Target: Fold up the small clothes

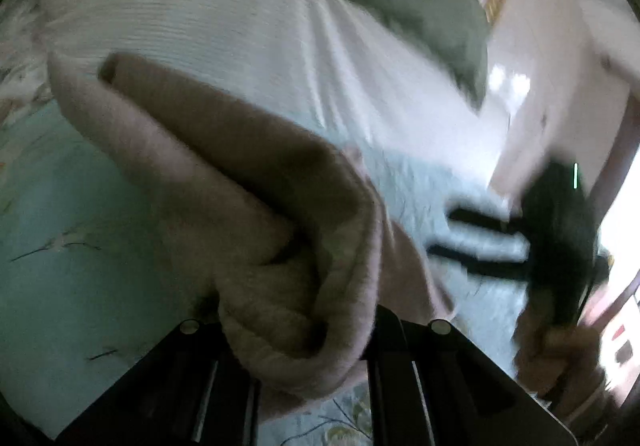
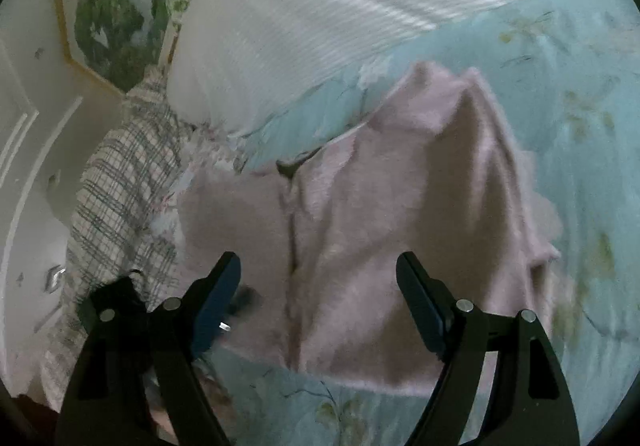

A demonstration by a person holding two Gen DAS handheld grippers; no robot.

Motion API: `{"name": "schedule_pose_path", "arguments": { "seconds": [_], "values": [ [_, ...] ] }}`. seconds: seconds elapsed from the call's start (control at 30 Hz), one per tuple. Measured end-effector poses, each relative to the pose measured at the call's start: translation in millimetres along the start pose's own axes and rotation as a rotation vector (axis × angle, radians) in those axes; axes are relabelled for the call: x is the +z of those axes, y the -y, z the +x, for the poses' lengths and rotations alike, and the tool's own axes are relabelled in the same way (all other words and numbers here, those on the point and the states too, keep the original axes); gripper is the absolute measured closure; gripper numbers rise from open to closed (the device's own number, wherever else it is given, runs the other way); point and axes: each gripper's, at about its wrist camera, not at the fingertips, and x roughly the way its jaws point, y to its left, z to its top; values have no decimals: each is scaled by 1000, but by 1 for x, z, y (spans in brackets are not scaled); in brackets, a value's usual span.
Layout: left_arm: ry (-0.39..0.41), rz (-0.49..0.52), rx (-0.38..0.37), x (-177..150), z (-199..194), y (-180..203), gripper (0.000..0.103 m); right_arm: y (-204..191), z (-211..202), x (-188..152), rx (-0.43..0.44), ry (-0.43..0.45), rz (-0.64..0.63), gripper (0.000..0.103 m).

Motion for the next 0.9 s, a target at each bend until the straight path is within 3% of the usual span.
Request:
{"name": "schedule_pose_path", "arguments": {
  "seconds": [0.07,0.17,0.33,0.5,0.53,0.57,0.63,0.77,0.9],
  "values": [
    [-54,34,19,-7,24,8,95,1,23,11,37,-62,1,22],
    [-108,36,18,-14,44,6,95,-4,56,26,24,-148,-42,22],
    [-110,15,-5,-14,45,-4,95,-37,103,40,34,-257,-205,6],
    [-99,7,-19,-16,40,-8,95,-33,142,51,-54,-288,-203,7],
    [-100,10,-18,-17,41,-7,95,-29,147,56,-61,-273,-195,18],
    [-103,14,-15,-17,42,-7,95,-24,150,61,-60,-249,-185,49],
    [-104,22,-10,-16,41,-7,95,-14,152,71,-60,-230,-145,86],
    [-71,35,-50,-6,25,9,95,-31,113,81,-1,-122,-199,86],
    [-55,70,-126,8,24,37,94,-28,65,93,-13,-31,-227,86]
  ]
}}
